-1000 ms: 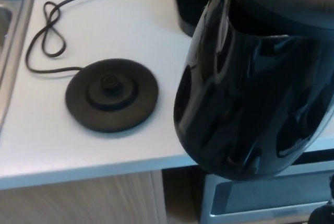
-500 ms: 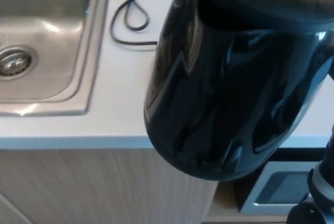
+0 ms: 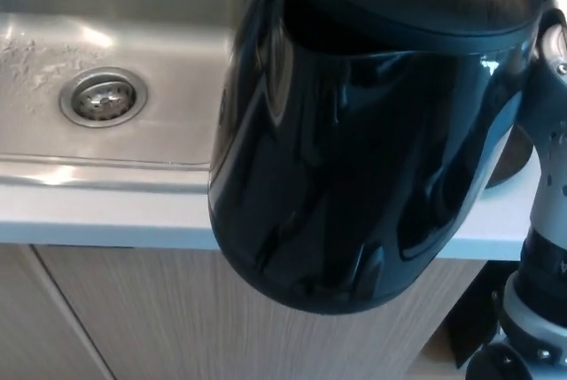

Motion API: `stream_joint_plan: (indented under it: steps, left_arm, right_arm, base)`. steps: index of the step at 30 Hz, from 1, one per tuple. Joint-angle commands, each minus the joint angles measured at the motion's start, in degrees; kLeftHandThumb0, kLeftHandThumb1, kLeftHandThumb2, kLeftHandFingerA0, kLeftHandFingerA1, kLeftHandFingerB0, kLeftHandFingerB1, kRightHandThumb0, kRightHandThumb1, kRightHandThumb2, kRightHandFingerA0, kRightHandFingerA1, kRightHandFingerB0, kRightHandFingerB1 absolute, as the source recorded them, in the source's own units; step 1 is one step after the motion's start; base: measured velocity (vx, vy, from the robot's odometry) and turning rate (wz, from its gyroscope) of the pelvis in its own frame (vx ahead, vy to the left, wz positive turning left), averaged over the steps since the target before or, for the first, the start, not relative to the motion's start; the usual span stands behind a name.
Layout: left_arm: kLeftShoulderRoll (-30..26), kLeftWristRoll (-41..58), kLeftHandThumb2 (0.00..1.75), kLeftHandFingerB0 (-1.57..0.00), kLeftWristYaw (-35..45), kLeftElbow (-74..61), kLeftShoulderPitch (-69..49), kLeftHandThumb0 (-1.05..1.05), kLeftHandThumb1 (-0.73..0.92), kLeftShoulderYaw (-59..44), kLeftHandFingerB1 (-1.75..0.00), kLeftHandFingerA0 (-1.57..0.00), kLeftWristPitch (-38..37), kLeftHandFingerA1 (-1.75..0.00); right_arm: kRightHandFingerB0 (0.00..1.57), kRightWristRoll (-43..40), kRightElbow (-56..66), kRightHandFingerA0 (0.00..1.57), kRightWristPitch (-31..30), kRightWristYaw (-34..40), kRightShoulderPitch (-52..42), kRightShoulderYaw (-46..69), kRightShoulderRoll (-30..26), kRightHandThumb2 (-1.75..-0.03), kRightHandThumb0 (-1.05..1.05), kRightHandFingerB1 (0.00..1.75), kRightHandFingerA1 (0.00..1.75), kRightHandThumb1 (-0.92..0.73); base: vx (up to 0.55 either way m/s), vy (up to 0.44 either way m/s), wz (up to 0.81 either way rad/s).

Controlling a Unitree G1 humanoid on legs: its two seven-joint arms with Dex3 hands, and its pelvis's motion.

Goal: Pick up a kettle using the right hand on left side of the counter and then walk right towards the kettl base and turn on the kettle

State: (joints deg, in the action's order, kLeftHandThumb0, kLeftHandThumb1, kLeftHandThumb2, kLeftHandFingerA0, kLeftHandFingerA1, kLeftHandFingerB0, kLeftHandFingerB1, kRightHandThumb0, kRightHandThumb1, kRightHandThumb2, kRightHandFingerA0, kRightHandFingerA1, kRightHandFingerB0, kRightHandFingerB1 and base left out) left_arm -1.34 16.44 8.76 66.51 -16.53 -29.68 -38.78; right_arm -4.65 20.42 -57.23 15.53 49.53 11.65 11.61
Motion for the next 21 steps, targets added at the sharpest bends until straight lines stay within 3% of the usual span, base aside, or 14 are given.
stream_joint_plan:
  steps: [1, 10, 21]
  left_arm:
    - [0.16, 0.11, 0.98, -0.93, -0.19, 0.44, -0.2, -0.06, 0.53, 0.17, -0.74, -0.97, -2.73, -0.86]
    - [0.22, 0.5, 1.08, -0.97, 0.68, 0.52, 0.08, -0.03, 0.47, -0.2, -0.72, -0.98, -3.12, -0.85]
    - [0.17, -0.61, 1.04, -0.95, -0.54, 0.89, -0.06, -0.06, 0.5, 0.74, -0.73, -0.97, -3.44, -0.86]
  right_arm:
    - [0.86, 0.28, -0.08, 1.06, 3.0, 1.5, 1.77, 0.33, -0.31, -1.33, -0.16, 1.63, 1.75, -0.5]
    - [0.84, -0.67, -1.68, 1.05, 3.93, 0.53, 3.31, 0.72, -1.7, -1.4, -0.16, 1.66, 1.75, -0.42]
    - [0.85, -1.35, -1.28, 1.05, 2.72, -0.55, 3.62, 1.96, -4.19, -1.34, -0.15, 1.64, 1.75, -0.48]
  base:
    - [0.02, -0.077, 0.13]
    - [0.03, -0.198, 0.07]
    - [0.01, 0.124, -0.11]
